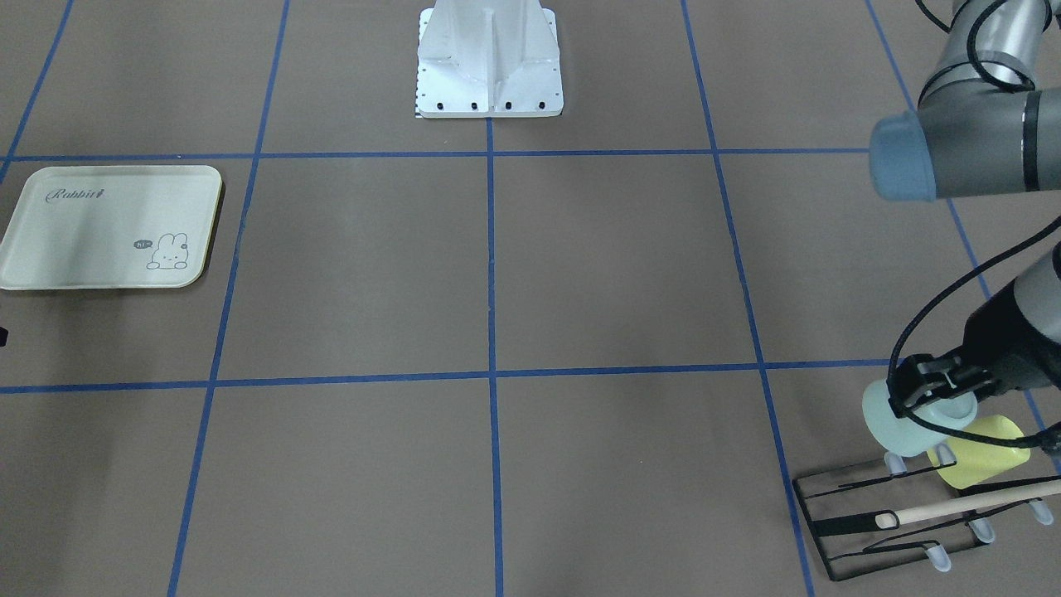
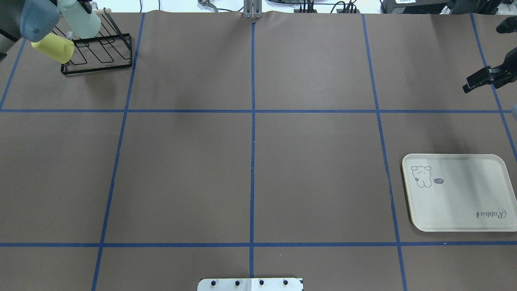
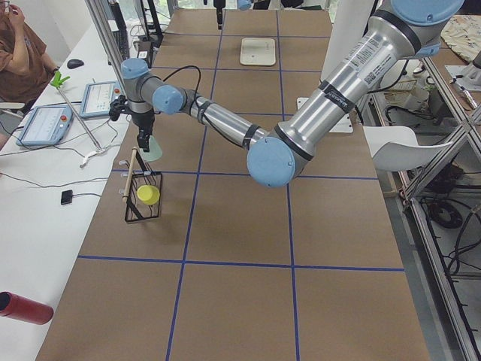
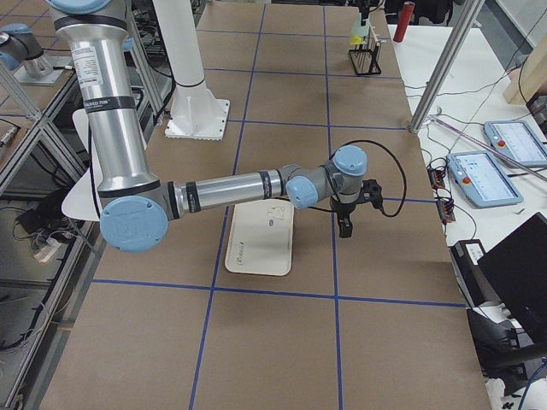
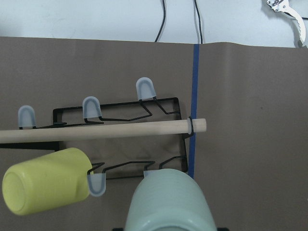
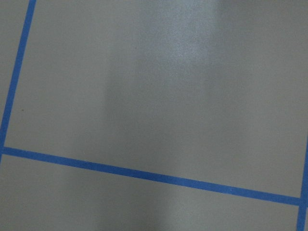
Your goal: Left arm grabs green cup and hands to right arm on tray
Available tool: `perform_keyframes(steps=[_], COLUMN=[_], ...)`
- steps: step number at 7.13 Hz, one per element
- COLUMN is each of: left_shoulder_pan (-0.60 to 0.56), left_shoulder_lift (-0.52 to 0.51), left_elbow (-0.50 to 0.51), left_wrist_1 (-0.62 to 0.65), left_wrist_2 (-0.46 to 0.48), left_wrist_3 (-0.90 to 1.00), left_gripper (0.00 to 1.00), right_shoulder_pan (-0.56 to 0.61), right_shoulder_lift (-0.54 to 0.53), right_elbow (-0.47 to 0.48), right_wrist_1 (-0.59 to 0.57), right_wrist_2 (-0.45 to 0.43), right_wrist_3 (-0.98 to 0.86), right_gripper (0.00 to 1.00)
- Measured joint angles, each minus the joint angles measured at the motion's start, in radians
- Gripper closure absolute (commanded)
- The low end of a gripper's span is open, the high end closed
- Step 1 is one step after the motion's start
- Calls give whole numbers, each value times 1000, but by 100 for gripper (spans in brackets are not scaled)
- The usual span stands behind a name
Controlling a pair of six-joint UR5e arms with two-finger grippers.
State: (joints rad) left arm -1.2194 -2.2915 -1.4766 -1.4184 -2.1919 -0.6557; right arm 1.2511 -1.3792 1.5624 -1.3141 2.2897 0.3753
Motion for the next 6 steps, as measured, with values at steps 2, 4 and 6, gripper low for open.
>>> perform_keyframes(steps=[2,4,6], left_shoulder_pan=[46,166,270], left_shoulder_lift=[-5,-7,-6], left_elbow=[-107,-181,-190], left_wrist_1=[46,-73,-365], left_wrist_2=[-73,-101,-103], left_wrist_3=[-169,-477,-883], left_gripper=[100,100,100], right_shoulder_pan=[-73,-131,-175], right_shoulder_lift=[69,122,156], right_elbow=[9,77,179], right_wrist_1=[2,2,24], right_wrist_2=[1,6,27], right_wrist_3=[145,278,448], right_gripper=[1,1,1])
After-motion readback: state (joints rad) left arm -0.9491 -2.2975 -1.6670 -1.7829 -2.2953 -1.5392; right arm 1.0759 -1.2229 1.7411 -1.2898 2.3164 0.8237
